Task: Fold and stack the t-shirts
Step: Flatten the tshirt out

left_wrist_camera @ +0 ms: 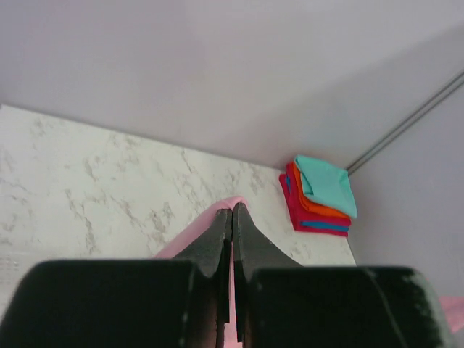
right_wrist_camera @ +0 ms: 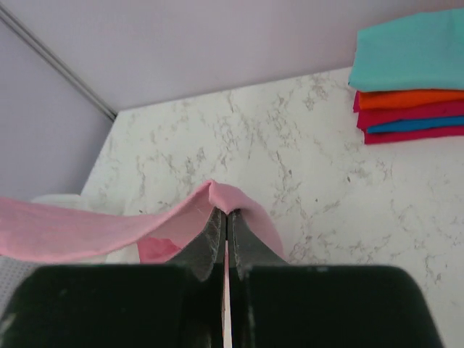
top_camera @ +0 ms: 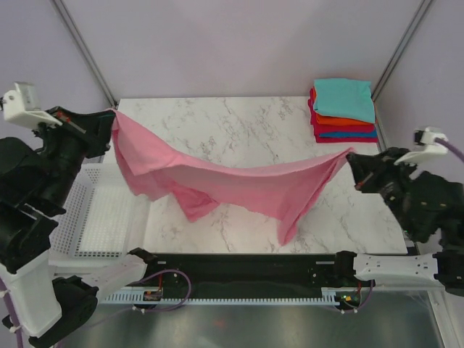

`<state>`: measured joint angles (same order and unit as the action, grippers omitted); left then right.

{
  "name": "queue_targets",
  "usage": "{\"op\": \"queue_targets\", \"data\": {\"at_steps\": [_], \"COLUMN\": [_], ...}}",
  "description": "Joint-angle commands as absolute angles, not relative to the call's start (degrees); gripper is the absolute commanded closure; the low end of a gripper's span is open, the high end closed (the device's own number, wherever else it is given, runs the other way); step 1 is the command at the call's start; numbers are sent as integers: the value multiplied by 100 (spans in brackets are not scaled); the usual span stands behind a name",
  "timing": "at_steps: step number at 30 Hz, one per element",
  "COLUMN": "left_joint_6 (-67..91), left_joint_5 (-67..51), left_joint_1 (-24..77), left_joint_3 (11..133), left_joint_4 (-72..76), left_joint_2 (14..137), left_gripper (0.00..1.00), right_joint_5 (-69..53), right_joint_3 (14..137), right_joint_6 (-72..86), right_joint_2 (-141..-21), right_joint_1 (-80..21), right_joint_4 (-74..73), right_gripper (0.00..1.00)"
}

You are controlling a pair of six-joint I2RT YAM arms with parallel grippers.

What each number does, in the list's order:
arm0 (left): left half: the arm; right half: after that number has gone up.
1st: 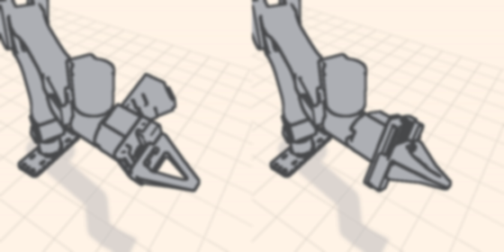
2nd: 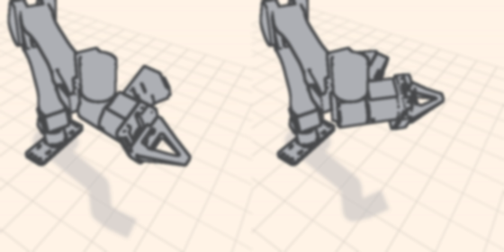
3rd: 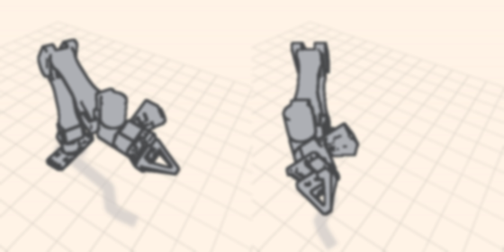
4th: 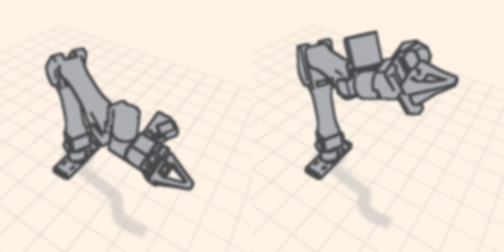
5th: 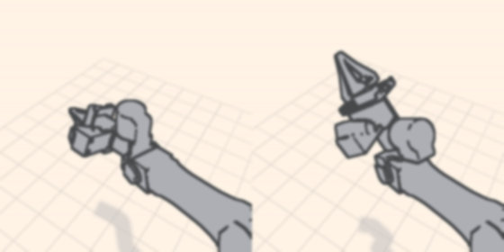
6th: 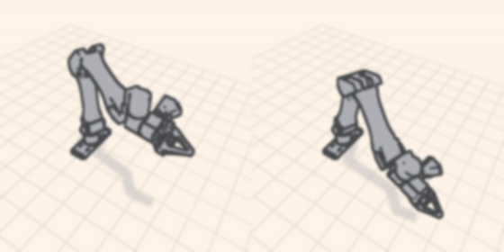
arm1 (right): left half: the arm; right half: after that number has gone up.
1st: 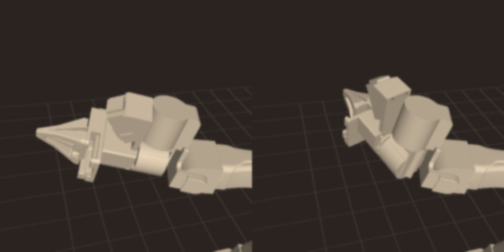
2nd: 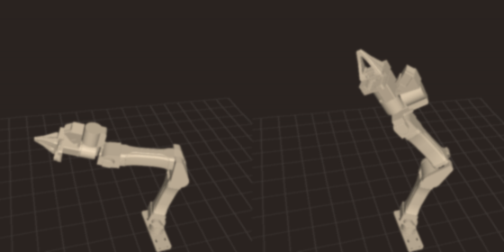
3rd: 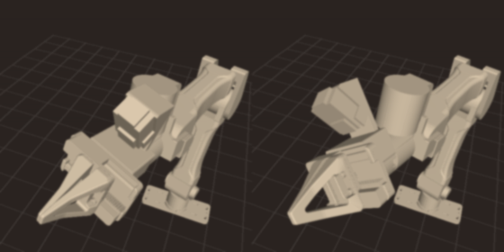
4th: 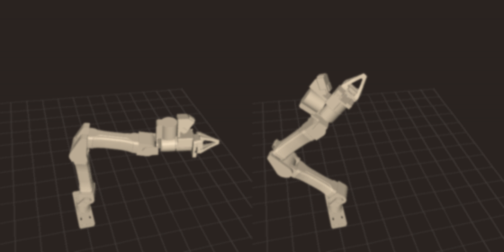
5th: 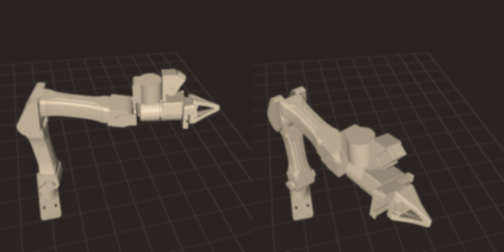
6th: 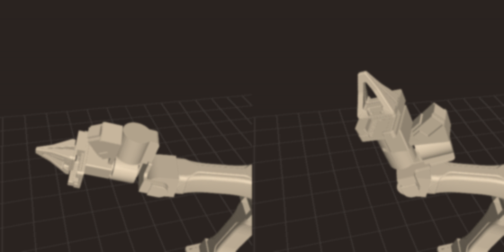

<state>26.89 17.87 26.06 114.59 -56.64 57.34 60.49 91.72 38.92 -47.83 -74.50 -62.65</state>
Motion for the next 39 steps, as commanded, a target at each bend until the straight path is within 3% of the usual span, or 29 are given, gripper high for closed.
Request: {"op": "queue_targets", "data": {"at_steps": [1,5,8,14,19,21,24,27,31,33,34,35,37,38,39], "left_joint_6": [2014,1697,1275,590,71,44,61,324,1638,2020,2230,2319,2887,3048,3041], "left_joint_5": [2486,2391,1874,1239,1099,1378,1835,1881,645,29,-226,-490,-2086,-2475,-2766], "left_joint_1": [2593,2593,2593,2593,2593,2593,2593,2488,1269,602,424,274,-287,-386,-422], "left_joint_3": [12101,12200,11543,10819,11267,11609,12338,12507,12524,12777,13075,13896,15032,15656,15688], "left_joint_4": [-5766,-5389,-4502,-2822,-2593,-2732,-3373,-3699,-4148,-4532,-4718,-4955,-5691,-5765,-5757], "left_joint_2": [5889,5670,5187,4526,5096,5702,6928,7870,9257,10059,11160,11710,12906,13581,13649], "left_gripper": [98,98,98,98,98,98,98,98,98,98,98,97,54,32,1], "right_joint_5": [6329,5986,5600,4930,5552,6584,7162,6524,2929,2392,2312,2120,2196,2276,2311], "right_joint_3": [9623,10001,10090,9476,9097,9053,8773,8701,9254,9787,10096,10429,11956,12440,13028], "right_joint_6": [2893,2216,1680,415,-753,-1578,-2994,-2746,-675,-266,-55,-18,156,193,211], "right_joint_2": [-4343,-4166,-4105,-3806,-4068,-4628,-5349,-5990,-7625,-9017,-9496,-10371,-11185,-11693,-11811], "right_joint_1": [-7444,-7444,-7436,-7339,-7339,-7374,-7427,-6359,-2770,-2113,-2031,-1969,-1925,-1925,-1934], "right_joint_4": [-6118,-6038,-5863,-4484,-3157,-2588,-1247,-1096,-2565,-2880,-3031,-3154,-4074,-4348,-4612], "right_gripper": [100,100,100,100,100,100,100,100,100,100,100,91,49,34,15]}}
